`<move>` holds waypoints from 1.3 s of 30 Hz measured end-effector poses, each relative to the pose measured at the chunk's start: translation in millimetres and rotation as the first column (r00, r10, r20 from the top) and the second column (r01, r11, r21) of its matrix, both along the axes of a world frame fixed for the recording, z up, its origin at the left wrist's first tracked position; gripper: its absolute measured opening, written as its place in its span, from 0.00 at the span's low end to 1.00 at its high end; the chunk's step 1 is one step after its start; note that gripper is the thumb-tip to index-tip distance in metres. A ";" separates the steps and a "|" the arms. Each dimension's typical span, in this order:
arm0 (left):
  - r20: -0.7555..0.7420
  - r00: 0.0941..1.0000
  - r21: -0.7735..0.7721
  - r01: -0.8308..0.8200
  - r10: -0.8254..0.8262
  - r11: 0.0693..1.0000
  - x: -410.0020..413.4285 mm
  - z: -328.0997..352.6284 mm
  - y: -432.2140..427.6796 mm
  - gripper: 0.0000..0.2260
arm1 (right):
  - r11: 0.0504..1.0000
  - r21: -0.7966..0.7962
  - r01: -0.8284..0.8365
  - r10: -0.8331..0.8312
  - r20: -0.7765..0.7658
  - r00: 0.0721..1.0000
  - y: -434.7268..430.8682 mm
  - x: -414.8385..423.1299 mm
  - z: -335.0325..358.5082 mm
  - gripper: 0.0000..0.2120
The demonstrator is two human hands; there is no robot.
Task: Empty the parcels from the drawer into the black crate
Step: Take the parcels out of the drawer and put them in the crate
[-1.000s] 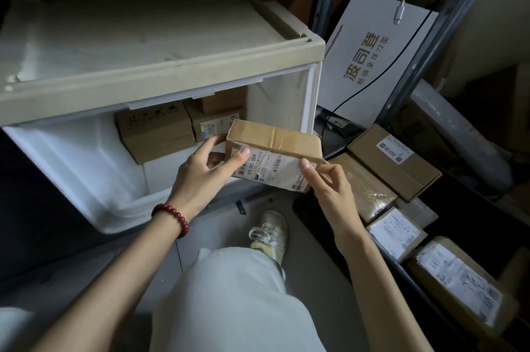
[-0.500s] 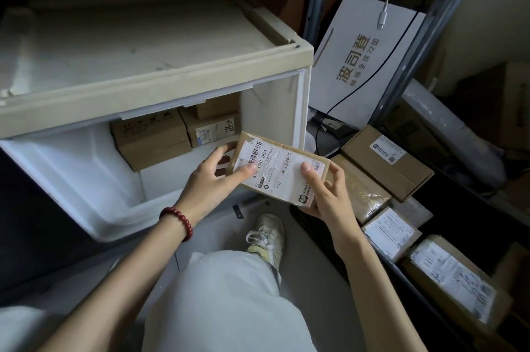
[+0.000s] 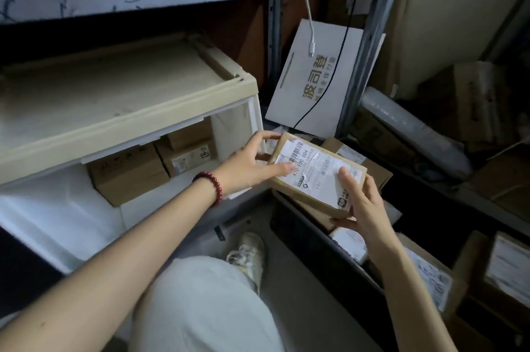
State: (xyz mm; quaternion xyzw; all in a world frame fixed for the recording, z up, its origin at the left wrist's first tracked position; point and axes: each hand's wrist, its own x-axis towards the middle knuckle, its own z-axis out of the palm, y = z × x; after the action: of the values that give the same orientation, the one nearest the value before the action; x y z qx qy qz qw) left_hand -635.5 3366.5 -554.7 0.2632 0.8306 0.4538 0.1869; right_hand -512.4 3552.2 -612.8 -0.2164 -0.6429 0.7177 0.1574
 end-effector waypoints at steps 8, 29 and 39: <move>-0.194 0.980 -0.008 0.042 -0.043 0.999 15.5 21.8 142.2 0.28 | 0.968 0.010 0.249 -0.248 -0.075 0.966 78.5 42.4 15.4 0.33; 0.527 0.850 0.298 -0.162 -0.021 0.941 51.1 -114.6 316.9 0.36 | 0.858 0.319 0.403 -0.487 0.254 0.835 200.2 65.8 -73.6 0.44; 0.599 0.786 0.201 0.033 -0.150 0.979 32.4 -150.2 348.8 0.28 | 0.895 0.346 0.281 -0.394 0.320 0.862 223.5 52.3 -88.3 0.39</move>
State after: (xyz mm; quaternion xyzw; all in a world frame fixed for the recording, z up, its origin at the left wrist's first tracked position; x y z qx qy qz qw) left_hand -603.0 3715.3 -704.9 0.1581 0.6674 0.5776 0.4426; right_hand -460.1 3775.8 -701.2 -0.4368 -0.7098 0.5213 0.1833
